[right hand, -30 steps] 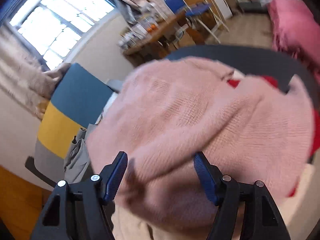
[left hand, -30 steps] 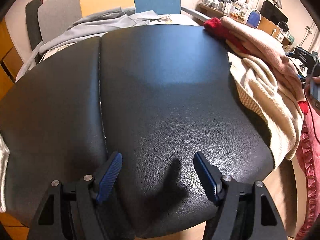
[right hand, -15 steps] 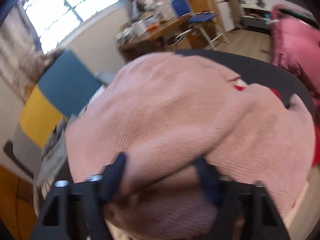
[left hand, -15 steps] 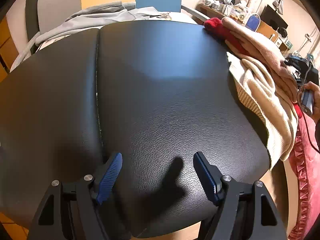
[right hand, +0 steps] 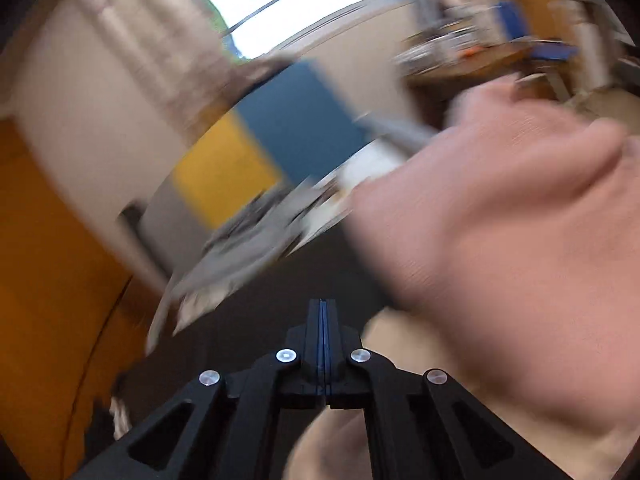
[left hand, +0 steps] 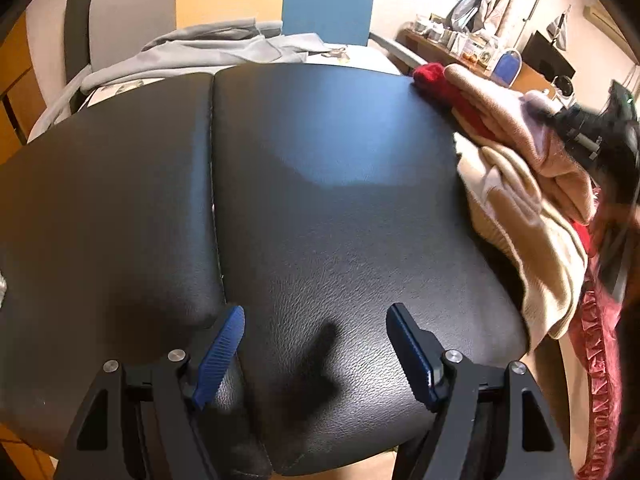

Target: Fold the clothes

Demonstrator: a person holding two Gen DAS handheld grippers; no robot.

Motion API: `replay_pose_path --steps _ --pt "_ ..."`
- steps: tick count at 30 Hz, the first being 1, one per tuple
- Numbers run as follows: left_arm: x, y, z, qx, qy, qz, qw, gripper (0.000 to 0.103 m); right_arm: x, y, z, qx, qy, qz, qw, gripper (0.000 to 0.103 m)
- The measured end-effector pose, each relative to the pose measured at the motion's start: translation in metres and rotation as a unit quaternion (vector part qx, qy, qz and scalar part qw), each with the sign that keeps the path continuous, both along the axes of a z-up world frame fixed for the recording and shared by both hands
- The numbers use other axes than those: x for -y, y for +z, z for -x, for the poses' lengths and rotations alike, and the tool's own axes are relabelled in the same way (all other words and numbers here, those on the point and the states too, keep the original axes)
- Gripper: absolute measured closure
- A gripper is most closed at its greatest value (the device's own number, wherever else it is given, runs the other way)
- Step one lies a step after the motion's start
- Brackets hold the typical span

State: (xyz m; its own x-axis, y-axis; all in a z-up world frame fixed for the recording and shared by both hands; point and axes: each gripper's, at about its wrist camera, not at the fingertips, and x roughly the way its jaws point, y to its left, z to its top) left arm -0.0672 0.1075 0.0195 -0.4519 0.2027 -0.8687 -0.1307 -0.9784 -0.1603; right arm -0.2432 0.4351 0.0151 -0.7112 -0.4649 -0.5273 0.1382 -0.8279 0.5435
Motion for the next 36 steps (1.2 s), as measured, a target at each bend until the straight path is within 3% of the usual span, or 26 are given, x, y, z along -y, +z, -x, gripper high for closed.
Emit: replay_pose_path --steps 2,4,7,9,10,11,13,18,22,26,31,34,36 --pt "-0.008 0.0 0.006 -0.001 -0.006 -0.002 1.0 0.028 0.043 -0.028 -0.014 0.015 0.044 -0.008 0.999 0.103" --pt "-0.013 0.001 0.011 -0.003 -0.009 -0.008 0.9999 0.028 0.051 -0.049 -0.035 0.027 0.051 0.0 0.998 0.102" --pt "-0.035 0.01 0.029 -0.005 -0.04 -0.018 0.999 0.028 0.025 -0.054 -0.07 0.042 0.02 -0.003 0.999 0.101" --pt "-0.058 0.03 0.045 -0.031 -0.071 -0.025 0.9967 0.027 0.003 -0.052 -0.085 0.047 -0.006 0.001 0.999 0.093" --pt "-0.073 0.042 0.054 -0.043 -0.091 -0.033 0.9944 0.027 -0.008 -0.048 -0.093 0.044 -0.025 -0.012 0.999 0.076" --pt "-0.092 0.054 0.064 -0.056 -0.109 -0.044 0.9915 0.026 -0.022 -0.046 -0.103 0.045 -0.044 -0.021 0.998 0.046" --pt "-0.129 0.079 0.083 -0.081 -0.145 -0.061 0.9842 0.025 -0.044 -0.043 -0.117 0.043 -0.069 -0.013 0.997 0.021" --pt "-0.237 0.122 0.133 -0.124 -0.218 -0.062 0.9661 0.025 -0.078 -0.044 -0.14 0.036 -0.094 -0.035 0.994 0.021" --pt "-0.312 0.132 0.172 -0.125 -0.244 -0.04 0.9609 0.026 -0.082 -0.047 -0.143 0.031 -0.09 -0.059 0.994 0.019" --pt "-0.369 0.115 0.21 -0.093 -0.263 -0.032 0.9597 0.027 -0.079 -0.052 -0.136 0.031 -0.075 -0.081 0.993 0.018" --pt "-0.404 0.083 0.241 -0.051 -0.277 -0.035 0.9588 0.028 -0.08 -0.054 -0.128 0.023 -0.066 -0.106 0.992 0.018" --pt "-0.42 0.071 0.247 -0.049 -0.288 -0.029 0.956 0.027 -0.094 -0.043 -0.132 -0.006 -0.089 -0.114 0.989 0.018" --pt "-0.43 0.067 0.246 -0.064 -0.29 -0.004 0.9548 0.028 -0.101 -0.034 -0.134 -0.024 -0.109 -0.115 0.987 0.016"
